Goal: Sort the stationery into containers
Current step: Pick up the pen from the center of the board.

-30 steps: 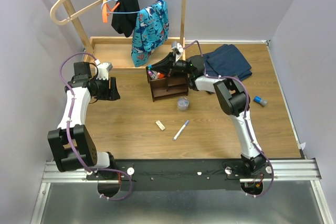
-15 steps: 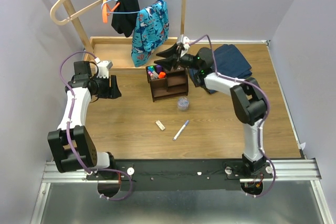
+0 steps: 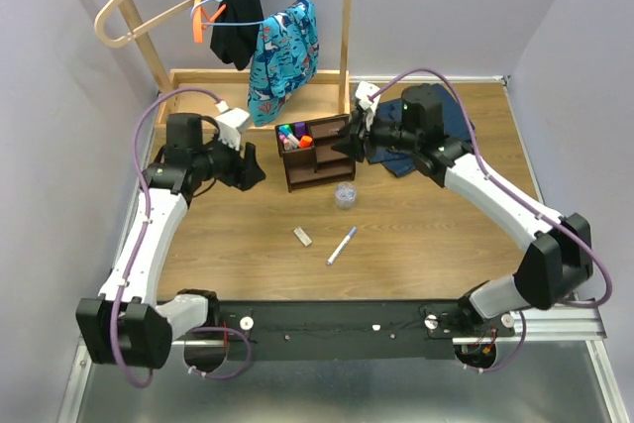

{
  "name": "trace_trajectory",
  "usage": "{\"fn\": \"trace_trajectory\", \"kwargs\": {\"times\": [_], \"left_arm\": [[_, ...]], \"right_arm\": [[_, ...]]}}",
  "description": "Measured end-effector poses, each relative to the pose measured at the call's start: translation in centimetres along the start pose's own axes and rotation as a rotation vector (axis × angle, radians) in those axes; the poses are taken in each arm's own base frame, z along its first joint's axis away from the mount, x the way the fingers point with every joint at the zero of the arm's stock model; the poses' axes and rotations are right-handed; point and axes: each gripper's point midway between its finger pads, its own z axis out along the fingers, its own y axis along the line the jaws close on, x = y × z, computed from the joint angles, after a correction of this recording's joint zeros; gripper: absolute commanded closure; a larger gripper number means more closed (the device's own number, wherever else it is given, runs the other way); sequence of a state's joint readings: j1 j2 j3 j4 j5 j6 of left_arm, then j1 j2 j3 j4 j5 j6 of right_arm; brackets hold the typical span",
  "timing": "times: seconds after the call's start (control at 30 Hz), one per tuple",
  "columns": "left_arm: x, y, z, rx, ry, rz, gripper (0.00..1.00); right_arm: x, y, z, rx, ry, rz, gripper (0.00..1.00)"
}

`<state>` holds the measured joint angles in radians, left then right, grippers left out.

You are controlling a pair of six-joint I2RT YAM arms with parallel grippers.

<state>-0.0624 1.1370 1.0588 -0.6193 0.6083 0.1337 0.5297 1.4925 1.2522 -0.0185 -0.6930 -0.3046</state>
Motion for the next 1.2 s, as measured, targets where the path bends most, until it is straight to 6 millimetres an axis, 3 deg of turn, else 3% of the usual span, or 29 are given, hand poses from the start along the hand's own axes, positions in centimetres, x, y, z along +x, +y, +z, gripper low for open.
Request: {"fn": "trace_trajectory", "kwargs": {"times": [0.1, 0.2, 0.37, 0.53, 0.67, 0.8, 0.97, 1.2], "left_arm": [[-0.3, -2.9, 0.5, 0.063, 0.017, 0.028, 0.33], [-0.7, -4.7, 1.1, 0.088, 0.031, 0.011, 0.34], [-0.3, -8.4, 3.3, 0.146, 0.102, 0.030, 0.34], [2.4, -13.3, 7.2, 0.207, 0.242, 0.107, 0.34], [5.7, -16.1, 9.8, 0.208, 0.360, 0.140, 0.37], [7.8, -17.6, 12.1, 0.180, 0.435, 0.145, 0.43], [8.3, -17.9, 13.9, 0.134, 0.454, 0.148, 0.46], [10.4, -19.6, 15.0, 0.128, 0.493, 0.197, 0.55]], "right_arm": [[3.6, -0.9, -2.2, 0.179, 0.135, 0.156, 0.28], [6.2, -3.4, -5.2, 0.443, 0.227, 0.305, 0.22], [7.0, -7.7, -10.4, 0.765, 0.218, 0.458, 0.21], [7.4, -10.4, -14.7, 0.951, 0.175, 0.555, 0.21], [7.2, -10.8, -16.8, 1.017, 0.158, 0.553, 0.21], [7.3, -10.3, -18.5, 1.054, 0.146, 0.552, 0.21], [7.4, -9.6, -19.9, 1.075, 0.126, 0.560, 0.21], [9.1, -8.7, -20.0, 1.074, 0.154, 0.585, 0.21]]}}
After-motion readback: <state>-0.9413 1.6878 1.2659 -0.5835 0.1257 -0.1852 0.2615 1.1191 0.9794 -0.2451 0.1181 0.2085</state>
